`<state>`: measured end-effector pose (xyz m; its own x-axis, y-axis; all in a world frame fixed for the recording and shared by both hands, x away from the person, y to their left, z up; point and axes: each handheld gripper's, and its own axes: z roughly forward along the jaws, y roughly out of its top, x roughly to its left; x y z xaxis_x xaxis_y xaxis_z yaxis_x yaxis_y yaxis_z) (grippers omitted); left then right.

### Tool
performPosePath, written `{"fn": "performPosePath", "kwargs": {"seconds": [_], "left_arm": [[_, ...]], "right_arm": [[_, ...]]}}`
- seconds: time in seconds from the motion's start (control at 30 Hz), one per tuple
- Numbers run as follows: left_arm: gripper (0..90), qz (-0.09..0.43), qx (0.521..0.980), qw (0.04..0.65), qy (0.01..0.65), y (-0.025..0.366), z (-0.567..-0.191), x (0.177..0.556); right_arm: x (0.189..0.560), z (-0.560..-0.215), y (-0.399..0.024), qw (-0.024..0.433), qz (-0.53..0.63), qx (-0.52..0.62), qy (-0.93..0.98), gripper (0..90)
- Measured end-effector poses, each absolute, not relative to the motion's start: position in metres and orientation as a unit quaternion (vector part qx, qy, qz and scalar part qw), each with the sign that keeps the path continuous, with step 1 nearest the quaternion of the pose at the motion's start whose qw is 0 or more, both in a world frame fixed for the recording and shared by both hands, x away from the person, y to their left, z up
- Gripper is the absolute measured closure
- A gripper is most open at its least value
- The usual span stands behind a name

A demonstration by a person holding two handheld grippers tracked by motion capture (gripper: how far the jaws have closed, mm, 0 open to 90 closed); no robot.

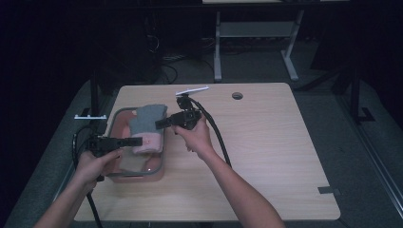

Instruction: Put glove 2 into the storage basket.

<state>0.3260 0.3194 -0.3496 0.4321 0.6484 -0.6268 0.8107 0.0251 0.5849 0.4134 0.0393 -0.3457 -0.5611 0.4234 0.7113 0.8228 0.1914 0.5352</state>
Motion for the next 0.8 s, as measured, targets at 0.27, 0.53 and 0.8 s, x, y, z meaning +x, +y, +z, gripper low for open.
{"fn": "performPosePath", "kwargs": {"seconds": [0.27, 0.53, 0.8], "left_arm": [[66.6, -0.081, 0.691, 0.483, 0.532, 0.329, -0.351, 0.326], [66.6, -0.080, 0.686, 0.478, 0.543, 0.336, -0.355, 0.325], [66.6, -0.078, 0.688, 0.471, 0.547, 0.345, -0.361, 0.325]], "right_arm": [[0.416, -0.349, 0.051, 0.213, -0.477, -0.416, -0.745, 79.0], [0.418, -0.354, 0.060, 0.219, -0.472, -0.415, -0.746, 79.0], [0.421, -0.362, 0.070, 0.226, -0.467, -0.413, -0.748, 78.9]]}}
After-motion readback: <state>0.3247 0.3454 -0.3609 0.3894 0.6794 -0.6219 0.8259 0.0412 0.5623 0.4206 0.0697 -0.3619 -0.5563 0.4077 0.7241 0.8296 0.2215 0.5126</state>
